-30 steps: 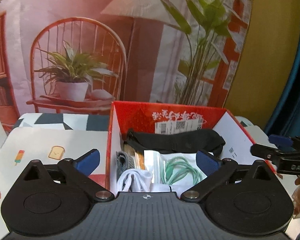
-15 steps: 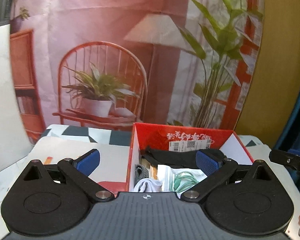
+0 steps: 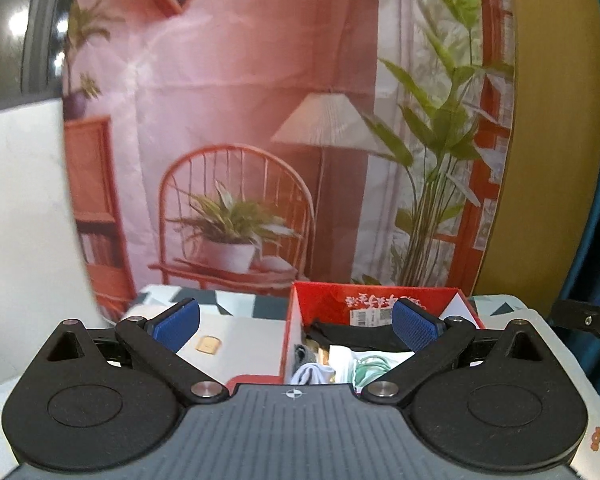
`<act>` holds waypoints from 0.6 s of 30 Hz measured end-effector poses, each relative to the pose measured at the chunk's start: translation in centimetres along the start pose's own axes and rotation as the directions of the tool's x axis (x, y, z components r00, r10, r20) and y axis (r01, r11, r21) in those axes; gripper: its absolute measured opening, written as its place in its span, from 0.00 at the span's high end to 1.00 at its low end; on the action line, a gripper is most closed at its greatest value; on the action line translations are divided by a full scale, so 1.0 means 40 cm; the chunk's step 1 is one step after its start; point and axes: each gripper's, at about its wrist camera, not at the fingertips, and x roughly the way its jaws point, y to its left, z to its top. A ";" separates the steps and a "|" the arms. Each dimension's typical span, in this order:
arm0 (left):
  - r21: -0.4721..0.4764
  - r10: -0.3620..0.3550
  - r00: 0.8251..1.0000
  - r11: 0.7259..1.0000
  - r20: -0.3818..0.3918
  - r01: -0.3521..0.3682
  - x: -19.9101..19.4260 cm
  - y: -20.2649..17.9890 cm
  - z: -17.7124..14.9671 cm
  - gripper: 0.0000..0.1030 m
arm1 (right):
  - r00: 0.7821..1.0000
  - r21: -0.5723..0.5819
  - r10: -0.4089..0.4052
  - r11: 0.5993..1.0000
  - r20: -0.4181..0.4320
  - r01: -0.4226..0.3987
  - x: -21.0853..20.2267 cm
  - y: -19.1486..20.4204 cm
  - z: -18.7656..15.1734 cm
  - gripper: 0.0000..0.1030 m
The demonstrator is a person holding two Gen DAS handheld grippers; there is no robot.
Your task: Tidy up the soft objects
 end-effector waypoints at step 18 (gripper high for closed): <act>0.028 -0.005 0.994 1.000 0.108 0.002 -0.292 -0.029 0.046 0.00 | 0.992 -0.092 -0.032 0.995 0.122 0.043 -0.320 0.086 0.039 0.00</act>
